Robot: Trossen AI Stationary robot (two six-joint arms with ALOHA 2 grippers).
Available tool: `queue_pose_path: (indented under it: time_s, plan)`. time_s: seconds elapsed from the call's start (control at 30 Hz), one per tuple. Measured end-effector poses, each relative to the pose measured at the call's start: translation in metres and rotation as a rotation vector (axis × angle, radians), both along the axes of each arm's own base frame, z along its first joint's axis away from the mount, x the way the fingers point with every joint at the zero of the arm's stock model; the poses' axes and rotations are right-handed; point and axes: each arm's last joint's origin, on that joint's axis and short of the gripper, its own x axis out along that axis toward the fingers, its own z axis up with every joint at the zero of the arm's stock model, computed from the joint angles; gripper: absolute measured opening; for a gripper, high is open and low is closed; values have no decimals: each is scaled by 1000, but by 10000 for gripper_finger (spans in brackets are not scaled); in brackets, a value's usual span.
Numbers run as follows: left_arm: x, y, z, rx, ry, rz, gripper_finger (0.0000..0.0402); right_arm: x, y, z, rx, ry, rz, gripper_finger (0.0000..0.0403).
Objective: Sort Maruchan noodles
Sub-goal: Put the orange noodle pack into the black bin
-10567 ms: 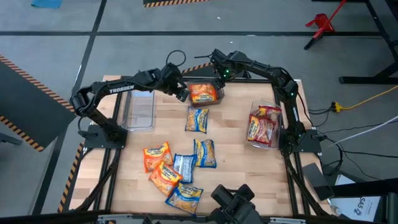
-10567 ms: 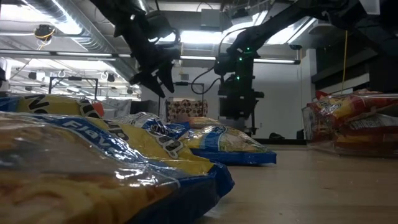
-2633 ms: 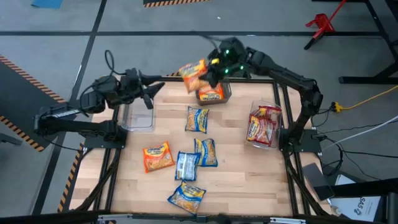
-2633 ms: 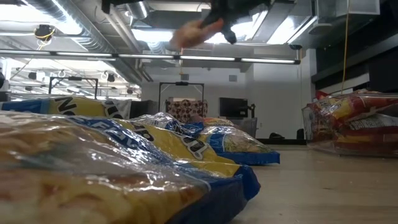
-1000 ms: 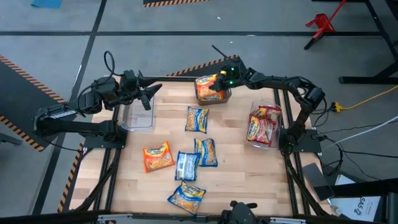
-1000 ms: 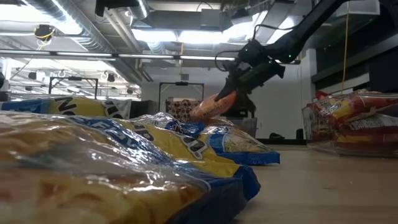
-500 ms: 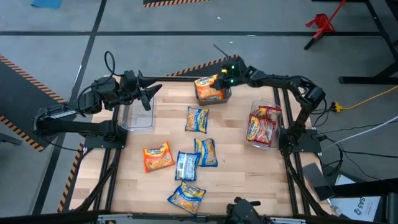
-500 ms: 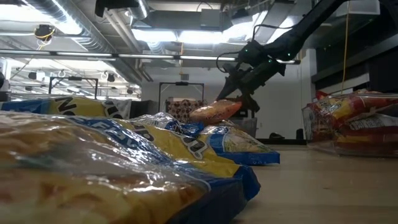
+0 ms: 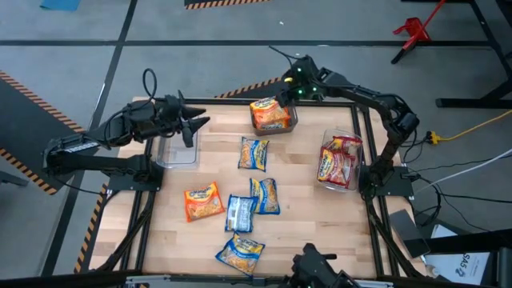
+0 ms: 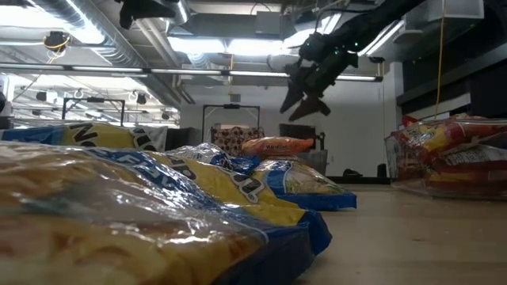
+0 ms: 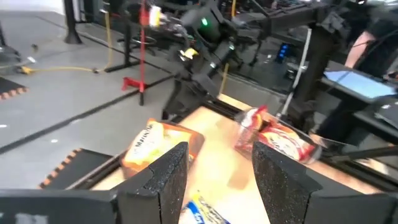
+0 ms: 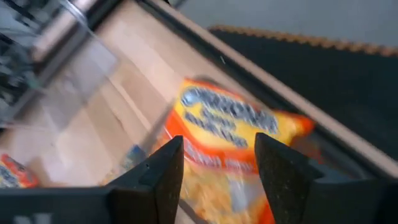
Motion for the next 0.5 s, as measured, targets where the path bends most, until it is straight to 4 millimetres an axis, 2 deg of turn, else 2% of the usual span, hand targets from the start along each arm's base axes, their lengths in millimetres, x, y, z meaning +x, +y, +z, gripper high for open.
queue_pose_path:
  time_s: [0.07, 0.13, 0.37, 0.5]
  plan:
    - [0, -1, 0, -24, -9, -26, 172, 2, -1, 4, -27, -43, 17, 176]
    - [1, -1, 0, -40, -13, -49, 172, 5, 1, -2, -28, -64, 14, 171]
    - [1, -3, -2, -79, -11, -82, 172, 11, 29, -56, 15, -21, -28, 156]
    - [4, -3, -6, -91, 26, -87, 172, 12, 43, -73, -8, 33, -43, 154]
